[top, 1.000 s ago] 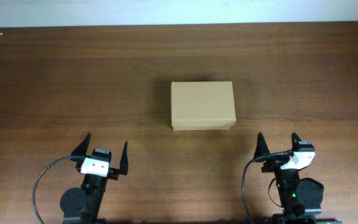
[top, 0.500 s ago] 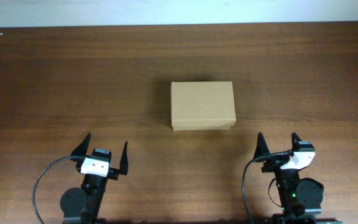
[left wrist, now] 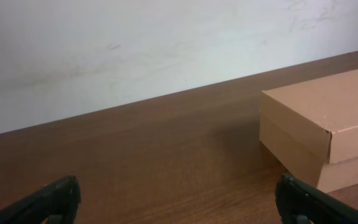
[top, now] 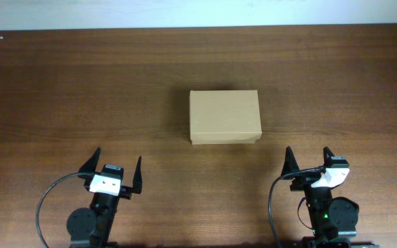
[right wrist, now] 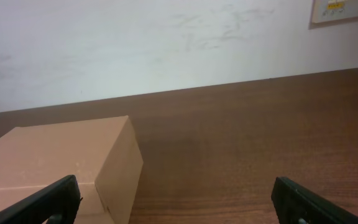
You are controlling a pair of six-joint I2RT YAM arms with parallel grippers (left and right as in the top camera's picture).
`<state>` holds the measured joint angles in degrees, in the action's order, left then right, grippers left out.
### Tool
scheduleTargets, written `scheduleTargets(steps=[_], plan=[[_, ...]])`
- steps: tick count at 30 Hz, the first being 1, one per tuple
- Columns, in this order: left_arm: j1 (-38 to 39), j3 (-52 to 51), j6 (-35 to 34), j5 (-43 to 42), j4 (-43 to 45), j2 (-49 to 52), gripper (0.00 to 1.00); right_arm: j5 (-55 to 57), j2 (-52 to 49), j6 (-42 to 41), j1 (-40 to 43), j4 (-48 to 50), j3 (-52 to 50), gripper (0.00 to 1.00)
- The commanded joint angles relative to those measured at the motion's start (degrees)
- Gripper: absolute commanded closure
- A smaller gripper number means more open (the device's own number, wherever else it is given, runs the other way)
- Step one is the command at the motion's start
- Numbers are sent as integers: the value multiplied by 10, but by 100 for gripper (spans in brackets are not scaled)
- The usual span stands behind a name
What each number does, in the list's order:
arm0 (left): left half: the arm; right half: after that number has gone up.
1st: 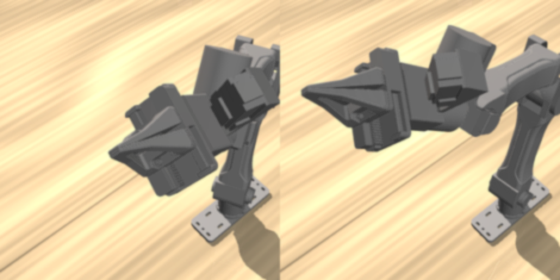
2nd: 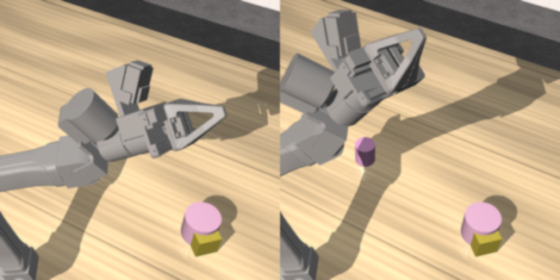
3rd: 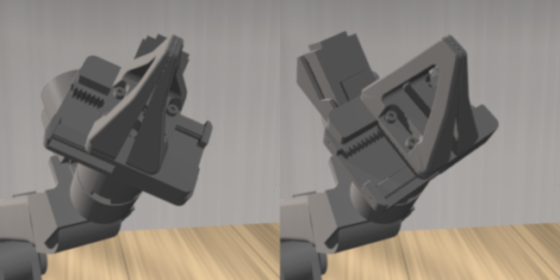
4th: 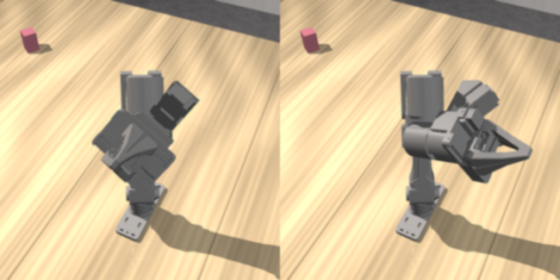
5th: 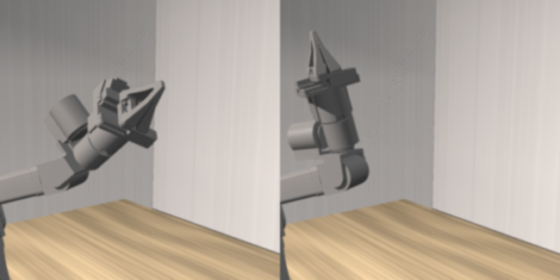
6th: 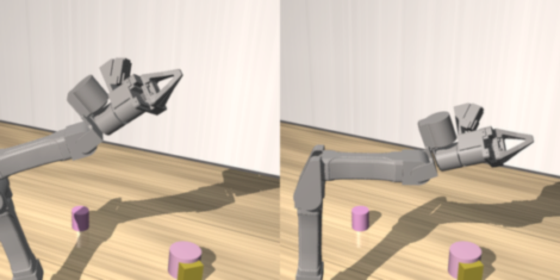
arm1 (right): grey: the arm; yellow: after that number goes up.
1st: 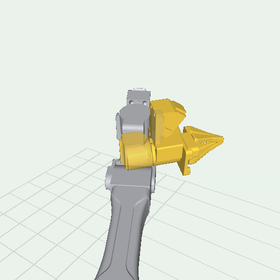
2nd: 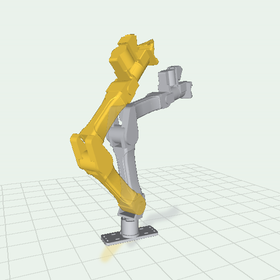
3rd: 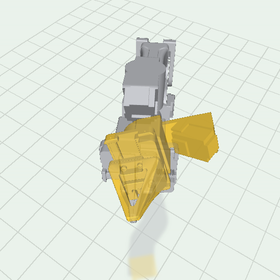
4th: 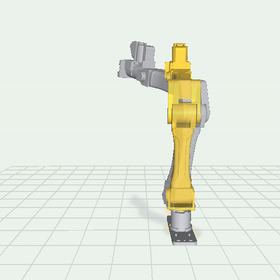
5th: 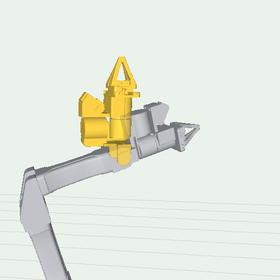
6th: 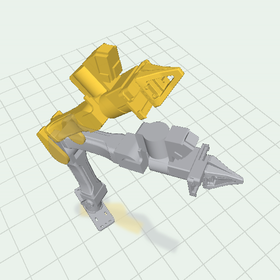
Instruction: Pack container
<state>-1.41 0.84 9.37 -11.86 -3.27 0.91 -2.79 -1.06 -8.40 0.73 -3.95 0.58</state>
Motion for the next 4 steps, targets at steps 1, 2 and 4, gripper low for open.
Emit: scheduleTargets(steps=[1,2,4], plan=[[3,-3,5,-6,-2,-6,0,5,3,0,-3,-4,-3,1],[3,-3,5,-6,-2,-6,1,5,3,0,-3,-4,-3,1],[3,-3,5,-6,-2,-6,0,5,3,0,-3,-4,-3,1]])
